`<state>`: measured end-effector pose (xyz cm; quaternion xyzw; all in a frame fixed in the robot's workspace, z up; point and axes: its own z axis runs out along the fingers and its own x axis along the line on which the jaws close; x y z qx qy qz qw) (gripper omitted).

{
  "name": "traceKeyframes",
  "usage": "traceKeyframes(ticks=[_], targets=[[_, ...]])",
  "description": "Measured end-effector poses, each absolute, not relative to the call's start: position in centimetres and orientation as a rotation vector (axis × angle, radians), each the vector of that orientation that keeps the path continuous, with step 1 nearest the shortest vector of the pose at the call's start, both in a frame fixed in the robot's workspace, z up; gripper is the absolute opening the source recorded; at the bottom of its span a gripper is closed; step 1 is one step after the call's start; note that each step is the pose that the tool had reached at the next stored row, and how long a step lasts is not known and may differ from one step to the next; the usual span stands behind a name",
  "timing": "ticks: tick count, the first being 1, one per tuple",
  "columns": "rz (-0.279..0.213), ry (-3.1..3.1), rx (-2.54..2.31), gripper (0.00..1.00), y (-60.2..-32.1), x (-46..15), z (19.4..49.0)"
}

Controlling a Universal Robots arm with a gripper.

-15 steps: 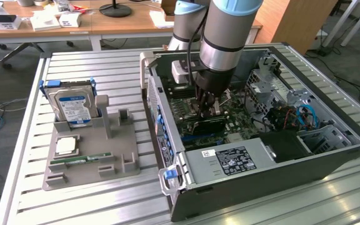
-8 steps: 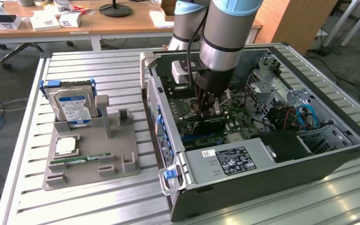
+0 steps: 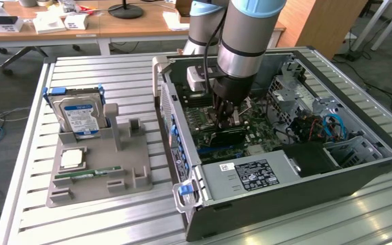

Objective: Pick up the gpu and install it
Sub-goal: 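Press down on the gpu until it lock into place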

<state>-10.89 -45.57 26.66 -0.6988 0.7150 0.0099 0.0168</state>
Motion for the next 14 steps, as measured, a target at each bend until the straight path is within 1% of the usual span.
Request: traceKeyframes(ticks=[14], targets=[[0.031,2.223,-2.172,0.11,-45.58,-11.01,26.6]])
